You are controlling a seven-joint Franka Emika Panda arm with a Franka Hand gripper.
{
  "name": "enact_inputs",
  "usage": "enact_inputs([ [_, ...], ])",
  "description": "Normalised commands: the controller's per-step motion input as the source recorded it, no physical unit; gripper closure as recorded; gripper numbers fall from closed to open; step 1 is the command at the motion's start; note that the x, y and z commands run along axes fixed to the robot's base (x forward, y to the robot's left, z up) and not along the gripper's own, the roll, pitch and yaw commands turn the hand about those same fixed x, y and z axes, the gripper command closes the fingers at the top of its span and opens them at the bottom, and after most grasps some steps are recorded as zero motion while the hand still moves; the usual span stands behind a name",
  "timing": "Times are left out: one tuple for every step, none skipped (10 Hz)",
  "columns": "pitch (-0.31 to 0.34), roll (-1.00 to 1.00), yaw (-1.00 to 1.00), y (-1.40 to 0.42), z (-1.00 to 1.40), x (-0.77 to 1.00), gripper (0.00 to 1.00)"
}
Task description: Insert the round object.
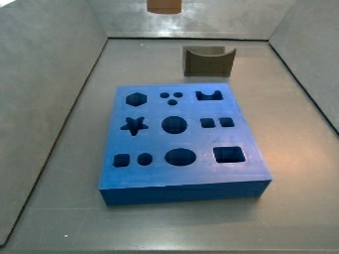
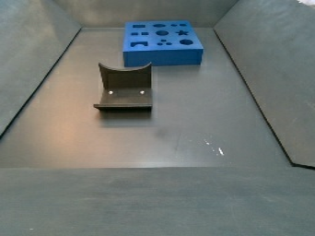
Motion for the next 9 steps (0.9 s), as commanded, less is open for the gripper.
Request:
enact_inputs([
  [-0.073, 0.17, 0.0, -0.17, -0.93, 0.14, 1.0],
  [-0.074, 0.2, 0.0, -0.16, -0.88, 0.13, 1.0],
  [-0.053, 0.33, 0.0, -0.15, -0.66, 0.03, 1.0],
  [-0.027, 0.45, 0.01, -0.18, -0.46, 0.0, 1.0],
  [-0.021, 0.45, 0.02, -0.2, -0.45, 0.0, 1.0],
  [-0.013, 0.4, 0.01, -0.29, -0.58, 0.0, 1.0],
  [-0.139, 0.2, 0.0, -0.39, -0.83, 0.0, 1.0],
  [-0.166, 0.07, 0.0, -0.31, -0.84, 0.0, 1.0],
  [-0.154, 0.12, 0.0, -0.31, -0.79, 0.01, 1.0],
])
